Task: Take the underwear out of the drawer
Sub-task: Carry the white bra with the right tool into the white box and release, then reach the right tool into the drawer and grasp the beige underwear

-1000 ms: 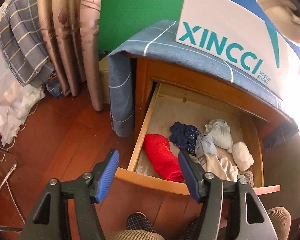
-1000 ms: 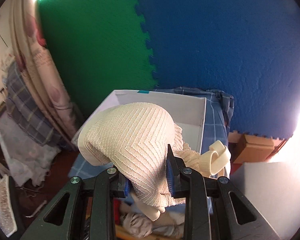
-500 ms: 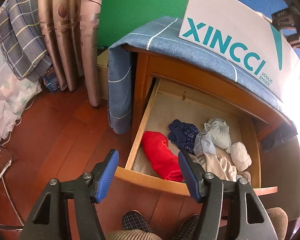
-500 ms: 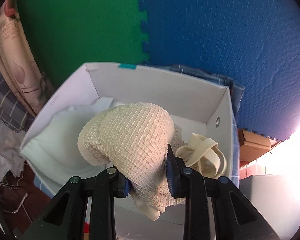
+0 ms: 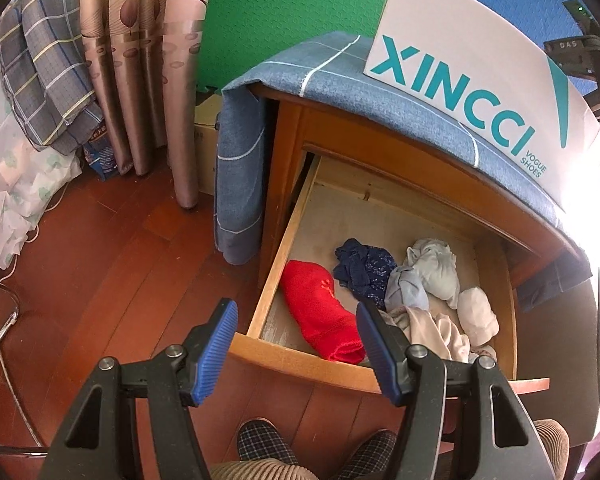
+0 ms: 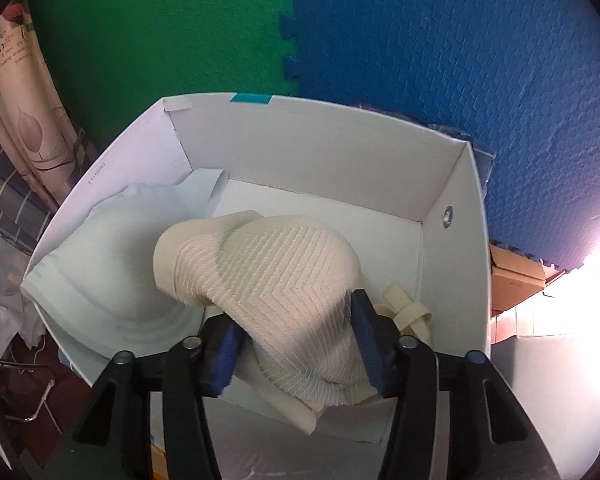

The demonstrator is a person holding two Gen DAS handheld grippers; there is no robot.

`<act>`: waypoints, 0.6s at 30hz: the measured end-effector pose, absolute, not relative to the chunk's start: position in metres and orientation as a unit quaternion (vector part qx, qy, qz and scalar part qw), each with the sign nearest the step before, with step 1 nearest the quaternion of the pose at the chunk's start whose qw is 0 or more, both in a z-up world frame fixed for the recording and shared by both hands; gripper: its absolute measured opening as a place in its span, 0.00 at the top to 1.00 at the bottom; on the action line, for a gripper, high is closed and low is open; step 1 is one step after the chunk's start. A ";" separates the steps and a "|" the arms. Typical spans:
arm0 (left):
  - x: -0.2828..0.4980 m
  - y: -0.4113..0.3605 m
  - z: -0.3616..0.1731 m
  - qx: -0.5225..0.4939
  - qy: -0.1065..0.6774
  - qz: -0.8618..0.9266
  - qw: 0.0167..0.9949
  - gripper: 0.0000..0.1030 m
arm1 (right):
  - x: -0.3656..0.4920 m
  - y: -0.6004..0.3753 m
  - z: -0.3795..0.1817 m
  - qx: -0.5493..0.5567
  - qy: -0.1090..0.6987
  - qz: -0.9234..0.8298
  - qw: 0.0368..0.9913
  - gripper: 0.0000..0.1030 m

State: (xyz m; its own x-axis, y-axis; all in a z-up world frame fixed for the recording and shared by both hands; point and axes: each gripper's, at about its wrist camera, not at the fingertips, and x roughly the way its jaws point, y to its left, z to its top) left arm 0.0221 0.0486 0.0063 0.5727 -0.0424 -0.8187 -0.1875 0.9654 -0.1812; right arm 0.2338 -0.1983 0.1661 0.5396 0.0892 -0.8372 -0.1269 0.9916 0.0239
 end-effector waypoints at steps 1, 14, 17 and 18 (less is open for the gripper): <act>0.023 0.048 0.006 -0.124 0.461 0.042 0.878 0.39 | 0.233 -0.199 0.167 -0.016 0.476 0.064 0.877 0.48; 0.024 0.048 0.006 -0.125 0.464 0.044 0.876 0.38 | 0.163 -0.208 0.217 0.001 0.457 0.115 0.882 0.39; 0.023 0.051 0.005 -0.133 0.465 0.046 0.874 0.39 | 0.138 -0.210 0.212 0.003 0.474 0.134 0.870 0.37; 0.023 0.052 0.005 -0.139 0.463 0.046 0.874 0.38 | 0.130 -0.211 0.208 0.004 0.480 0.140 0.866 0.37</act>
